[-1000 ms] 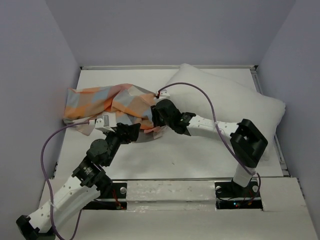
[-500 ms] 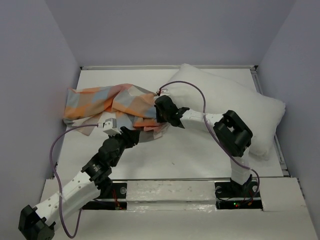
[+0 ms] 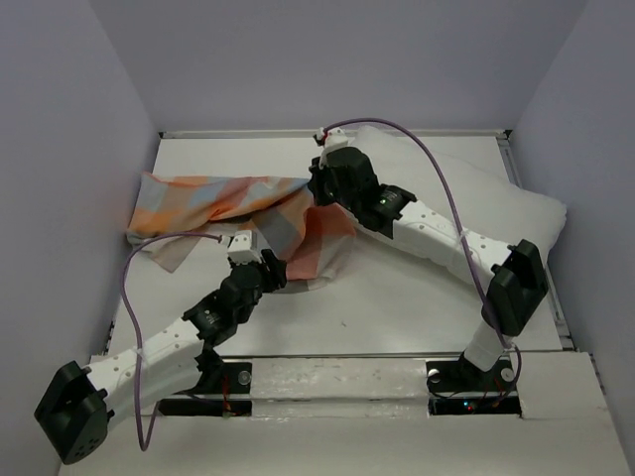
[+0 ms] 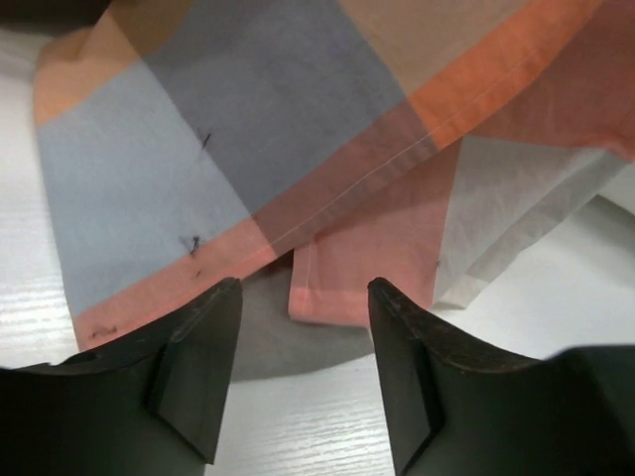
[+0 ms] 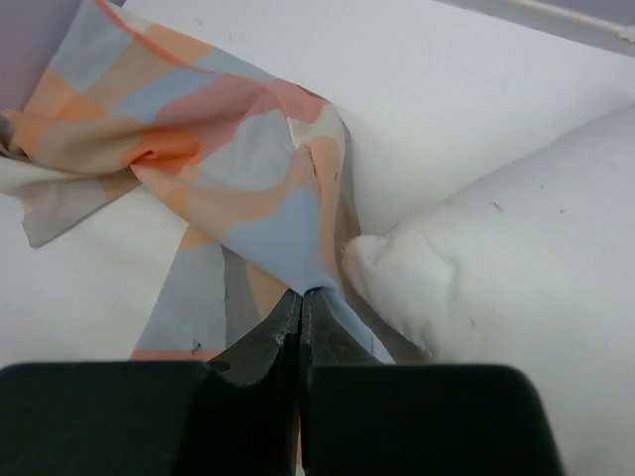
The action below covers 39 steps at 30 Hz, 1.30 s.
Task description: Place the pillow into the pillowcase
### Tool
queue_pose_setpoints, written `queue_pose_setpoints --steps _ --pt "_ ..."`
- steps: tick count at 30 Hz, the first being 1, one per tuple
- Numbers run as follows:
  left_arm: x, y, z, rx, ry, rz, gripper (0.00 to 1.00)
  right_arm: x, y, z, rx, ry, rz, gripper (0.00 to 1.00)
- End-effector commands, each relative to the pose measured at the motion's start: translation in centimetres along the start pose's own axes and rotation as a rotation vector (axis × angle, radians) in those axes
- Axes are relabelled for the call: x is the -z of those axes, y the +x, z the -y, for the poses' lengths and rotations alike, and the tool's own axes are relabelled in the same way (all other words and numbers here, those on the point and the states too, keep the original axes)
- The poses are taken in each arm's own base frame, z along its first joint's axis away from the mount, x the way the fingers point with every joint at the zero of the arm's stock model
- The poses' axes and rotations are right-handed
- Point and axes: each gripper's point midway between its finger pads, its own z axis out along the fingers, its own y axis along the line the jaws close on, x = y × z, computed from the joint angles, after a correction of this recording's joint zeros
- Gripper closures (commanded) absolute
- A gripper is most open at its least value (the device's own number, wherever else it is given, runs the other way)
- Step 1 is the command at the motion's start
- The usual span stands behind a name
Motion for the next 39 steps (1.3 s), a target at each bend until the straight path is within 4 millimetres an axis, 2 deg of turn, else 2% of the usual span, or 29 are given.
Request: queue_pose_setpoints --steps 1,2,9,10,15,19,20,21,22,23,24,25,26,27,29,30,31,32,33,34,39 --pt "-0.2 -4.7 3.5 -0.071 0.052 0.159 0.33 1.5 -0.9 -0.4 0.101 -0.035 -0.039 1.00" --pt "-0.1 -5.3 4.6 -0.093 0.094 0.187 0.31 1.6 -1.4 -0.7 0.101 -0.046 -0.032 1.00" --pt "-2.0 -6.5 6.4 -0.186 0.106 0.248 0.17 3.2 -2.4 -1.4 0.081 -0.092 -0.014 1.00" --pt "-2.7 -5.7 6.6 -0.212 0.103 0.228 0.14 3.3 -2.5 -1.4 0.080 -0.095 -0.012 1.00" --pt "-4.0 -6.4 9.0 -0.209 0.155 0.250 0.13 3.8 -2.9 -1.6 0.077 -0.108 -0.005 1.00" --pt "-5.3 -6.8 8.8 -0.234 0.102 0.279 0.13 3.8 -2.6 -1.5 0.081 -0.105 -0.011 1.00" --pt "-5.5 -7.4 8.6 -0.229 0.073 0.298 0.13 3.8 -2.5 -1.5 0.080 -0.105 -0.012 1.00" --pt "-5.8 -7.7 8.2 -0.228 0.042 0.309 0.16 4.0 -2.7 -1.5 0.079 -0.106 -0.008 1.00" --pt "-6.2 -7.5 7.7 -0.238 0.008 0.306 0.26 3.9 -2.7 -1.5 0.079 -0.104 -0.007 1.00" --pt "-6.3 -7.9 7.2 -0.239 -0.027 0.315 0.33 4.0 -2.8 -1.4 0.079 -0.102 -0.005 1.00" --pt "-6.5 -8.7 6.0 -0.231 -0.087 0.337 0.42 4.0 -2.7 -1.2 0.081 -0.092 -0.006 1.00" --pt "-6.5 -9.0 5.4 -0.230 -0.111 0.344 0.73 4.2 -3.0 -1.1 0.084 -0.086 0.002 1.00" --pt "-6.4 -9.5 4.3 -0.218 -0.150 0.355 0.87 4.2 -2.9 -0.8 0.095 -0.072 0.004 1.00" --pt "-5.5 -10.5 4.1 -0.194 -0.149 0.375 1.00 4.3 -3.2 -0.6 0.100 -0.066 0.010 1.00" --pt "-4.2 -11.4 3.7 -0.155 -0.138 0.404 1.00 4.3 -3.5 0.1 0.104 -0.043 0.018 1.00" --pt "-3.5 -11.2 3.5 -0.141 -0.119 0.403 1.00 4.3 -3.7 0.7 0.106 -0.029 0.023 1.00" --pt "-1.9 -12.8 3.7 -0.093 -0.086 0.449 1.00 4.3 -3.8 0.7 0.109 -0.027 0.025 1.00" --pt "-1.4 -12.4 3.2 -0.095 -0.081 0.436 1.00 4.2 -3.9 0.6 0.110 -0.029 0.026 1.00" --pt "0.2 -13.8 3.4 -0.047 -0.055 0.475 1.00 4.0 -4.4 1.0 0.109 -0.025 0.033 1.00" --pt "0.6 -13.7 3.1 -0.055 -0.054 0.461 1.00 3.9 -4.4 0.8 0.114 -0.034 0.032 1.00" --pt "3.5 -16.0 4.9 -0.032 0.065 0.474 1.00 1.8 -3.8 0.0 0.144 -0.083 -0.005 1.00"
